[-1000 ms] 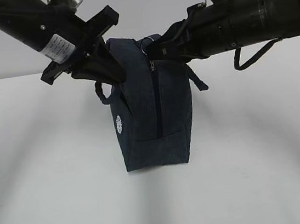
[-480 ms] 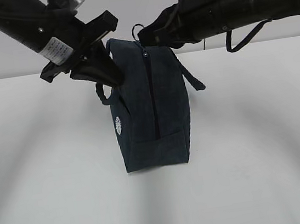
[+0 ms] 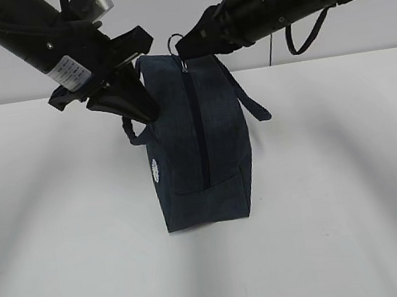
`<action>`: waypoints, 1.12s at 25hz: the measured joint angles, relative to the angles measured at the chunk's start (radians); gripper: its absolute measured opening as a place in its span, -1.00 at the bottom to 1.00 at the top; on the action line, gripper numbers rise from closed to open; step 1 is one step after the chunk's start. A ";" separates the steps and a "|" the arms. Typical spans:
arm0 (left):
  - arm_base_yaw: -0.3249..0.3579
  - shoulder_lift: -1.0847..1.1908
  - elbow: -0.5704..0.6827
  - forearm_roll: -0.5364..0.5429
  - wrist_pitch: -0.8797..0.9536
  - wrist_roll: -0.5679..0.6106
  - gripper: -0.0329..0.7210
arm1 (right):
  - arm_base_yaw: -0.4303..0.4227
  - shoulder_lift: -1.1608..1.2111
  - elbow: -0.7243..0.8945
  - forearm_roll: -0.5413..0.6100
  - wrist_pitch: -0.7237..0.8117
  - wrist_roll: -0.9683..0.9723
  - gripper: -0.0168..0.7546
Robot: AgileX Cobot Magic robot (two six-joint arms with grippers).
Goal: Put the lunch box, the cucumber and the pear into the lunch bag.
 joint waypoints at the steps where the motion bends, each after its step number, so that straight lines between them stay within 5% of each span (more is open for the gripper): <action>1: 0.000 0.000 0.000 0.000 0.002 0.001 -0.88 | -0.017 0.021 -0.024 -0.005 0.027 0.024 -1.00; 23: 0.000 0.000 -0.003 0.007 0.044 0.100 -0.89 | -0.071 0.553 -0.741 -0.081 0.152 0.273 -1.00; 28: 0.000 -0.023 -0.003 0.017 0.028 0.118 -0.89 | -0.084 0.607 -0.787 -0.079 0.156 0.291 -1.00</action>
